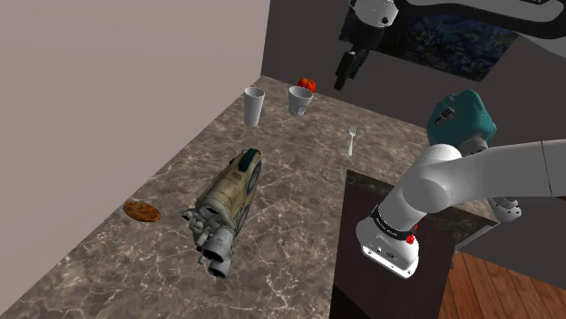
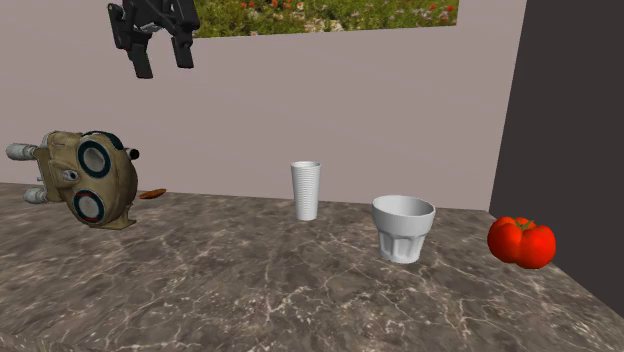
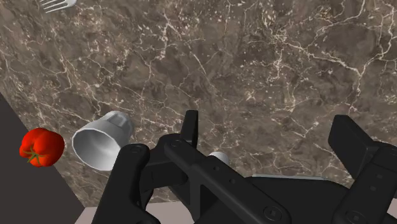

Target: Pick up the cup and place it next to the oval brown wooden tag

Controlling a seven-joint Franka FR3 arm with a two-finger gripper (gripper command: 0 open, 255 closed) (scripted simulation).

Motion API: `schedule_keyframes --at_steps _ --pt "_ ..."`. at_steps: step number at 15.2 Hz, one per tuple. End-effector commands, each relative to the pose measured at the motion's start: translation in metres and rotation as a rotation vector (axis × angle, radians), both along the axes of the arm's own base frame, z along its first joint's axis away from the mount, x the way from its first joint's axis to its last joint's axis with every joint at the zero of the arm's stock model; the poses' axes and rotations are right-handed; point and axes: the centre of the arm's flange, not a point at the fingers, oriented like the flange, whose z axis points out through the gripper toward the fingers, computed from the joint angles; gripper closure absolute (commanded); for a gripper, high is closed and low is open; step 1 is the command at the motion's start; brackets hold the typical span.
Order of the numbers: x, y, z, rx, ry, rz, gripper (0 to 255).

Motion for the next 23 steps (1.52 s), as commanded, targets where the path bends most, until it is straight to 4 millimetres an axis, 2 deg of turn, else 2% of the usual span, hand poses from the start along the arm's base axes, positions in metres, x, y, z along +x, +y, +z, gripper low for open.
schedule_keyframes --at_steps 1,12,23 --pt "0.000 0.000 0.000 0.000 0.000 0.000 0" --pt "0.129 0.023 -0.067 0.006 0.007 -0.109 0" --pt "0.260 0.033 -0.135 0.013 0.014 -0.218 0"
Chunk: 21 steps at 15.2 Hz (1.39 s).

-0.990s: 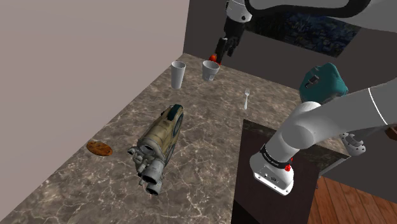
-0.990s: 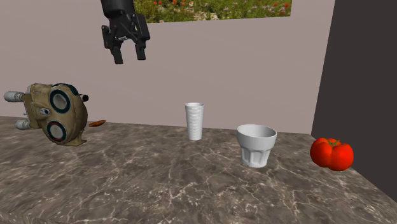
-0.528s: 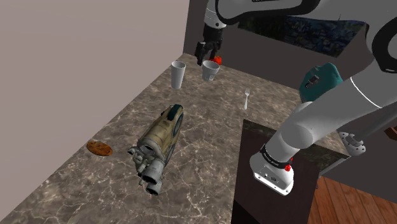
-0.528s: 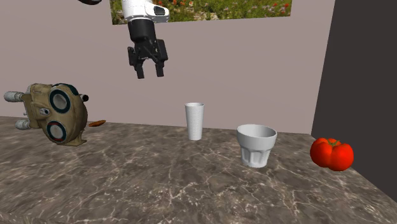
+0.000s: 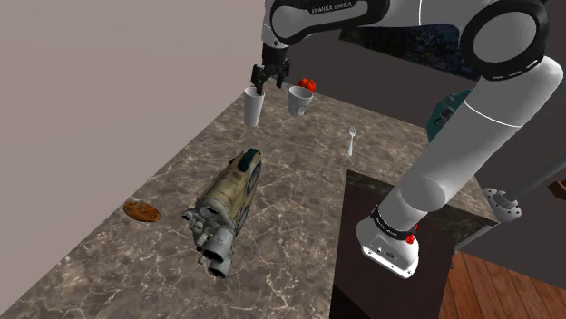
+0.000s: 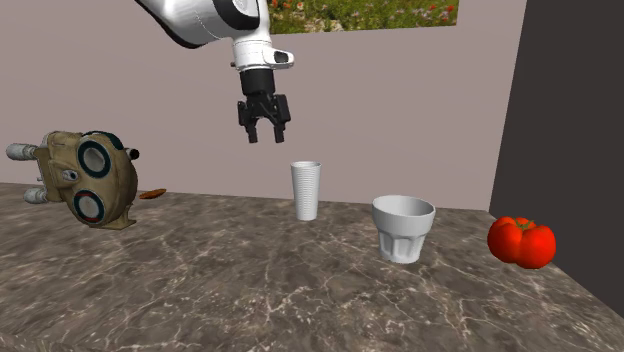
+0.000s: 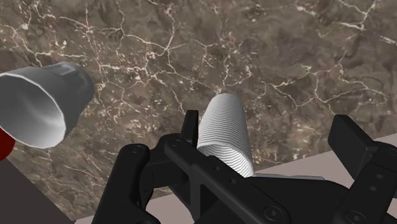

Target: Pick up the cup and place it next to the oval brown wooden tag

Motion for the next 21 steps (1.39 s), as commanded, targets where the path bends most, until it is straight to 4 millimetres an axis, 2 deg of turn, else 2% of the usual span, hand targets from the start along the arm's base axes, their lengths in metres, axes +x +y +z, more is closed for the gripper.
schedule_keyframes --at_steps 1,8,9,16,21 --pt "0.025 0.000 -0.013 0.001 0.000 -0.021 0" --pt "0.108 -0.002 -0.056 0.005 0.005 -0.090 0" --pt "0.114 -0.003 -0.060 0.006 0.005 -0.095 0" --pt "0.115 -0.006 -0.097 0.006 0.005 -0.095 0" --pt "0.115 -0.006 -0.100 0.006 0.005 -0.095 0"
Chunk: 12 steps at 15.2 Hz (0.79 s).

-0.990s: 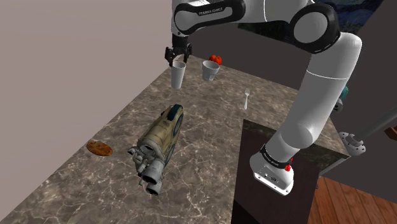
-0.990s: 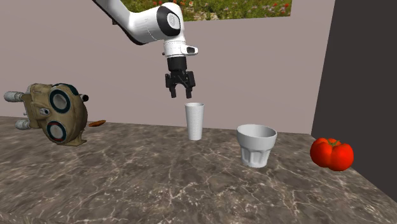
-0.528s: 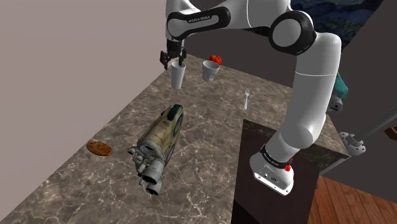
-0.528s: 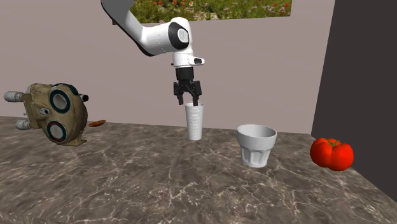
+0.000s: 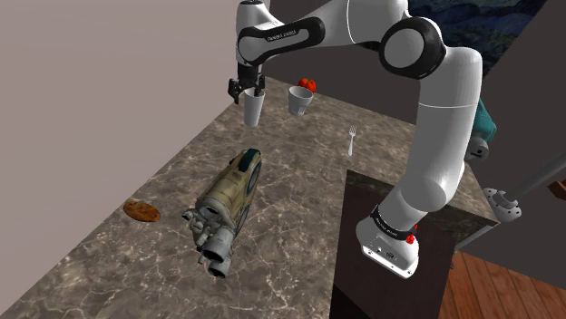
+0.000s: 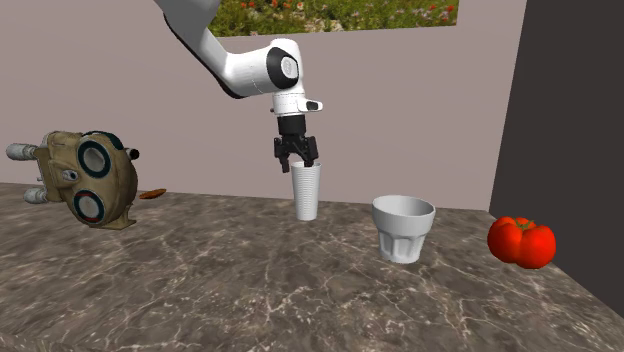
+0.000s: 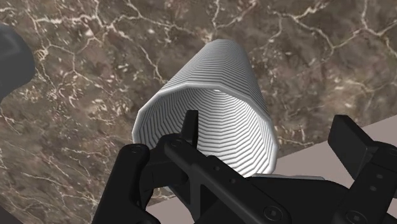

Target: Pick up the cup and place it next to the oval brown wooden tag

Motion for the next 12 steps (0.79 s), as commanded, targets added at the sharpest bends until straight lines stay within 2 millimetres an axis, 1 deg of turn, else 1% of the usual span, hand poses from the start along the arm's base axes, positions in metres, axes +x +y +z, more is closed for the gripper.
schedule_keyframes --at_steps 1,3,4,12 --pt "0.0000 0.0000 -0.0001 0.000 0.000 0.000 0" --pt "0.0000 0.0000 -0.0001 0.000 0.000 0.000 0" --pt "0.0000 0.0000 -0.0001 0.000 0.000 0.000 255" --pt "-0.0001 -0.0001 0.0000 0.000 0.000 0.000 255"
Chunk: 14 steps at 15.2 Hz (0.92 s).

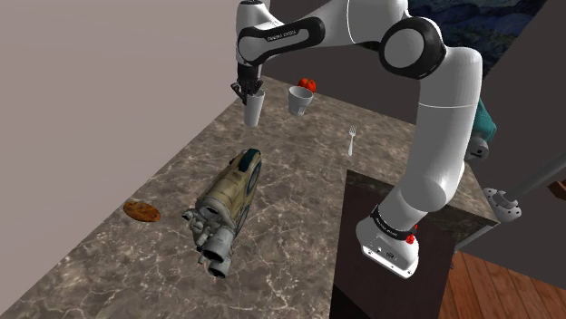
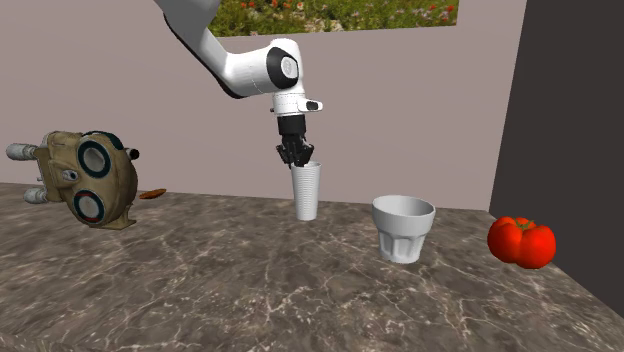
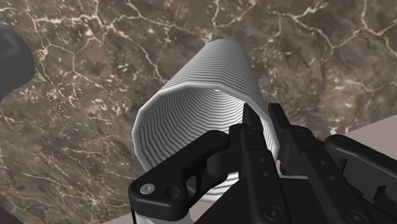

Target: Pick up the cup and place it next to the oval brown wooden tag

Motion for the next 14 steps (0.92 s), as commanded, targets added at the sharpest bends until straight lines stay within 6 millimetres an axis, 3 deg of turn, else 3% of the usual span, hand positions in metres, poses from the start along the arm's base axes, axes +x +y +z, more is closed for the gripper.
schedule_keyframes --at_steps 1,14 --pt "0.000 0.000 0.000 0.000 0.000 0.000 255" --pt "0.000 0.000 0.068 0.000 0.000 0.000 255"
